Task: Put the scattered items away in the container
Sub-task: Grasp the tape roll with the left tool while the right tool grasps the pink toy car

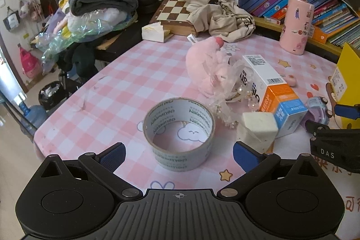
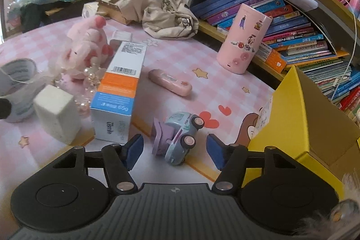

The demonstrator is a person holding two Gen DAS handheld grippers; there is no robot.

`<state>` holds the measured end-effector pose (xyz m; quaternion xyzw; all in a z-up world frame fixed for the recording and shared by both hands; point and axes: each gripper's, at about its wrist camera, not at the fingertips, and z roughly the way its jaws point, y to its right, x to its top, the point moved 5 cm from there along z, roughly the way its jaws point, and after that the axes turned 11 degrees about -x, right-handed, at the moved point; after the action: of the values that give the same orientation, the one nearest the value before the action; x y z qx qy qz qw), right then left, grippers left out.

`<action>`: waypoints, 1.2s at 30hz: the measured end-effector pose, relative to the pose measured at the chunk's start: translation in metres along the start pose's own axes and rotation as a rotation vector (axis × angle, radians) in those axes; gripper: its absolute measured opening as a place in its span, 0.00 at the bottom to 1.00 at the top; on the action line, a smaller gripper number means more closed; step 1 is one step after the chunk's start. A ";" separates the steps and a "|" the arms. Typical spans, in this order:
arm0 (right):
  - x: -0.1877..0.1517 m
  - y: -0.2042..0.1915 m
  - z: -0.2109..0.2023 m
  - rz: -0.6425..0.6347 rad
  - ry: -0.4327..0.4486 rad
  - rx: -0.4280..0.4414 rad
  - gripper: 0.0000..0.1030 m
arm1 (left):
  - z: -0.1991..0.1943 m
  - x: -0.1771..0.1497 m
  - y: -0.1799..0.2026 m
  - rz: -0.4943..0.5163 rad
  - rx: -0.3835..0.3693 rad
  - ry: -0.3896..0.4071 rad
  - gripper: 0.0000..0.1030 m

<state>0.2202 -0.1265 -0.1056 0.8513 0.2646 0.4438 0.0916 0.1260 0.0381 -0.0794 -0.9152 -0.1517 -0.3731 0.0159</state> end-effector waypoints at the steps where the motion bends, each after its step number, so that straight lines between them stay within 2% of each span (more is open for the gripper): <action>1: 0.000 -0.001 0.003 0.000 -0.004 -0.003 0.58 | 0.002 0.001 0.000 0.004 0.002 0.001 0.99; 7: 0.001 0.000 0.016 0.023 -0.039 -0.005 0.57 | 0.013 0.005 -0.002 0.040 0.012 -0.005 0.99; 16: 0.003 0.001 0.030 0.056 -0.076 0.004 0.58 | 0.039 0.007 -0.014 0.038 -0.006 -0.040 1.00; 18: 0.004 0.001 0.031 0.069 -0.083 0.015 0.53 | 0.045 0.006 -0.016 0.048 -0.003 -0.052 0.99; 19: 0.005 0.001 0.032 0.076 -0.088 0.026 0.46 | 0.047 0.005 -0.016 0.049 -0.004 -0.060 0.99; 21: 0.005 0.001 0.031 0.080 -0.094 0.033 0.43 | 0.048 0.004 -0.018 0.043 -0.008 -0.067 0.99; 24: 0.004 0.002 0.027 0.086 -0.103 0.033 0.42 | 0.049 0.002 -0.019 0.029 -0.030 -0.073 0.91; 25: 0.003 0.003 0.026 0.092 -0.108 0.035 0.41 | 0.048 0.001 -0.020 0.025 -0.040 -0.072 0.84; 26: 0.003 0.005 0.025 0.102 -0.114 0.037 0.41 | 0.048 0.001 -0.019 0.022 -0.047 -0.071 0.81; 36: -0.007 0.018 -0.011 0.152 -0.105 0.061 0.41 | 0.034 -0.004 -0.025 -0.047 -0.107 -0.048 0.80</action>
<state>0.2149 -0.1462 -0.0975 0.8933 0.2074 0.3961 0.0454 0.1396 0.0655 -0.1085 -0.9195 -0.1533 -0.3590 -0.0452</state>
